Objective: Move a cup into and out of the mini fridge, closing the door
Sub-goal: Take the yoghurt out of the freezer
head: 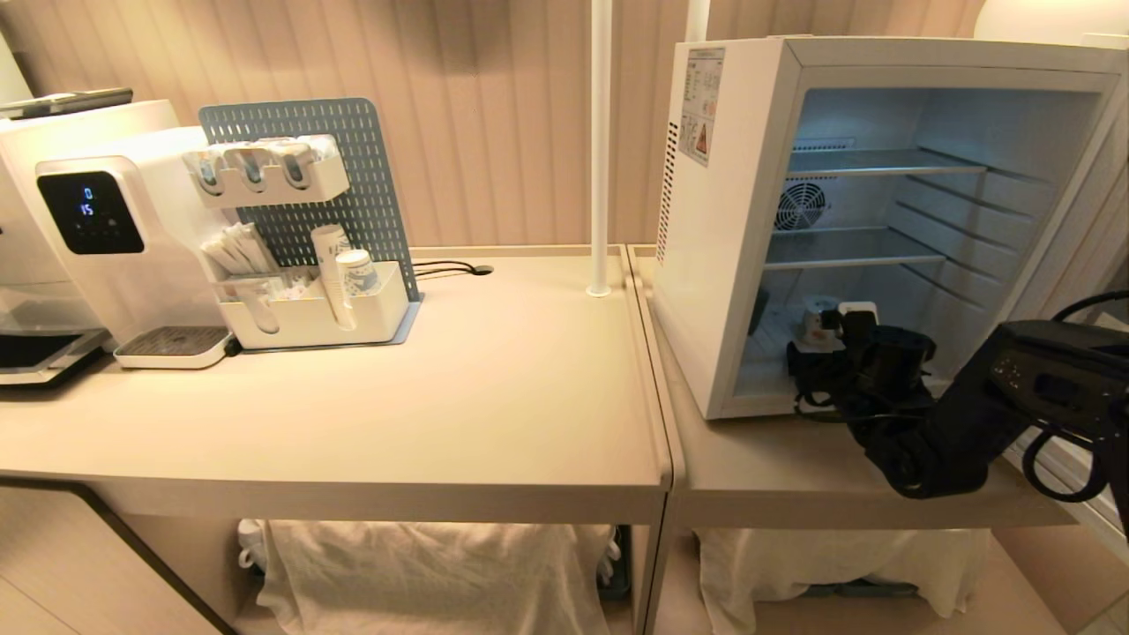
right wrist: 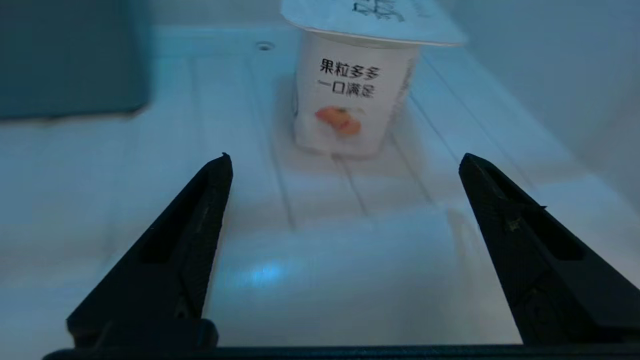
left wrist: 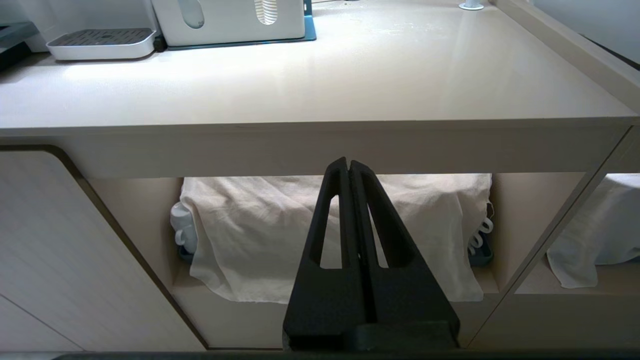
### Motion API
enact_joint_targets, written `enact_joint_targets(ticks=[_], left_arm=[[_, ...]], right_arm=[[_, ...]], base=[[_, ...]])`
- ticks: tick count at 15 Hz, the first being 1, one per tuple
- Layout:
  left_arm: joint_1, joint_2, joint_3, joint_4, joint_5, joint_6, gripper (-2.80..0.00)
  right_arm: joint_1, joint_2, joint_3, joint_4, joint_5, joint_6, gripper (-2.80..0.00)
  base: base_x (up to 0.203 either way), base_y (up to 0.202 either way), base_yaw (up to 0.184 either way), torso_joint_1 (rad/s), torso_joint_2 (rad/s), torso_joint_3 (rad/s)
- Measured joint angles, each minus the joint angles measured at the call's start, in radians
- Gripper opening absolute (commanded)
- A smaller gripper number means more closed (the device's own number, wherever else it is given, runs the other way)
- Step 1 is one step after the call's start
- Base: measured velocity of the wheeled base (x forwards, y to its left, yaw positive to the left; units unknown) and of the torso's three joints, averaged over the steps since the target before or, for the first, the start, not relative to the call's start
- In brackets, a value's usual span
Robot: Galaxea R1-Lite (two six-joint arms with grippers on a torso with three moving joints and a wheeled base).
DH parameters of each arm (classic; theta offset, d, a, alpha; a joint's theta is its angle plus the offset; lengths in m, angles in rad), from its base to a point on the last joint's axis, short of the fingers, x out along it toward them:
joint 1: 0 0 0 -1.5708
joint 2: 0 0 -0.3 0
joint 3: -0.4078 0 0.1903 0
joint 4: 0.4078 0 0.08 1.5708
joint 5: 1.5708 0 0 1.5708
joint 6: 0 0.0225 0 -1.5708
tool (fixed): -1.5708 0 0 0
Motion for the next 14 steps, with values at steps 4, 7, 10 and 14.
enact_joint_targets(ticks=[4, 7, 10, 14], left_arm=[[0.0, 0.0, 0.0, 0.0, 0.0, -0.009, -2.8], [0.0, 0.0, 0.0, -0.001, 0.0, -0.011, -2.8], [0.0, 0.0, 0.0, -0.001, 0.0, -0.011, -2.8], [0.001, 0.0, 0.0, -0.001, 0.0, -0.011, -2.8]], right_arm=[[-0.006, 0.06, -0.145, 0.093, -0.016, 0.0, 0.0], [-0.022, 0.093, -0.25, 0.17, -0.027, 0.001, 0.0], [-0.042, 0.132, -0.324, 0.223, -0.026, 0.0, 0.0], [-0.062, 0.159, -0.377, 0.259, -0.046, -0.002, -2.8]], base=[[0.0, 0.0, 0.0, 0.0, 0.0, 0.0], [0.0, 0.0, 0.0, 0.0, 0.0, 0.0], [0.0, 0.0, 0.0, 0.0, 0.0, 0.0], [0.0, 0.0, 0.0, 0.0, 0.0, 0.0]])
